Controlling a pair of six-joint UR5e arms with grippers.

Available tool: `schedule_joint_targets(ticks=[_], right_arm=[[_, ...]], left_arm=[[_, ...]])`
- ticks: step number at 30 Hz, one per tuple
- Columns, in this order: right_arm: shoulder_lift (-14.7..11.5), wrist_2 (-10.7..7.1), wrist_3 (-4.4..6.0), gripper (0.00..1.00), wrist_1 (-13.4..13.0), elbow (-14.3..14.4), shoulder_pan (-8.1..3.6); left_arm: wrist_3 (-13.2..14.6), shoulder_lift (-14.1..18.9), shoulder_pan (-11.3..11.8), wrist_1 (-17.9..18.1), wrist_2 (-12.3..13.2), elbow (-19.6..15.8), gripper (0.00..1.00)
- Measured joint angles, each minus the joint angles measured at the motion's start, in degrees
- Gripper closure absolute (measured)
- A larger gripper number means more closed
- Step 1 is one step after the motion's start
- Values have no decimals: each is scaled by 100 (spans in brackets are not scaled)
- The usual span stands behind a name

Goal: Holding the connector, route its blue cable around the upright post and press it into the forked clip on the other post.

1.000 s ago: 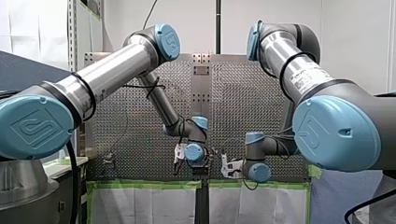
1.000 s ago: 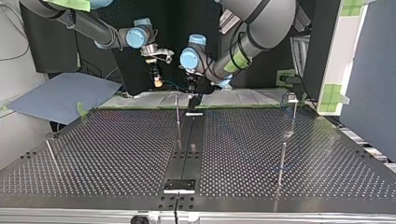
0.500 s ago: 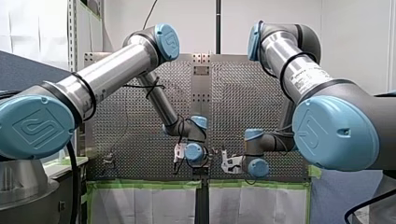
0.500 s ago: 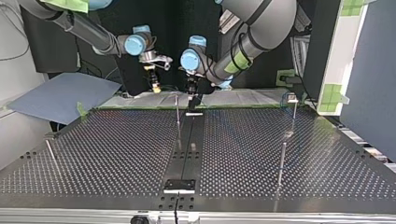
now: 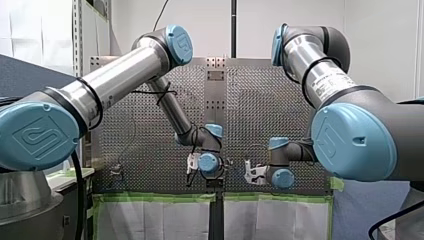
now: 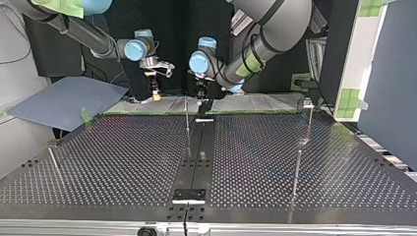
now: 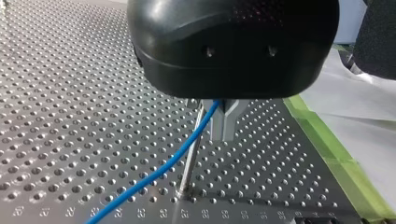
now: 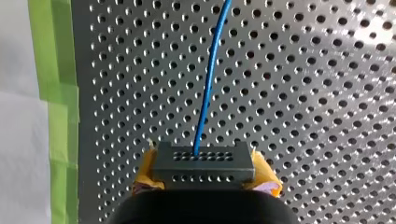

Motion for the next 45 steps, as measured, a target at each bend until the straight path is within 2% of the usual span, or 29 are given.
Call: schedule_joint_targets(ticks=[9, 18, 28, 41, 45], right_arm=[[-90, -41, -27, 98, 60, -15, -132], [-269, -62, -29, 98, 248, -15, -238], [-286, -71, 68, 98, 301, -16, -408], [-280, -78, 145, 98, 289, -29, -462], [-279, -79, 147, 98, 279, -30, -462]], left_arm=[[-7, 1, -69, 64, -36, -2, 99], [-15, 1, -142, 55, -173, -5, 99], [-47, 1, -189, 145, -153, -2, 99], [-151, -6, -49, 204, -82, -5, 99], [-220, -8, -6, 197, 28, -4, 99]])
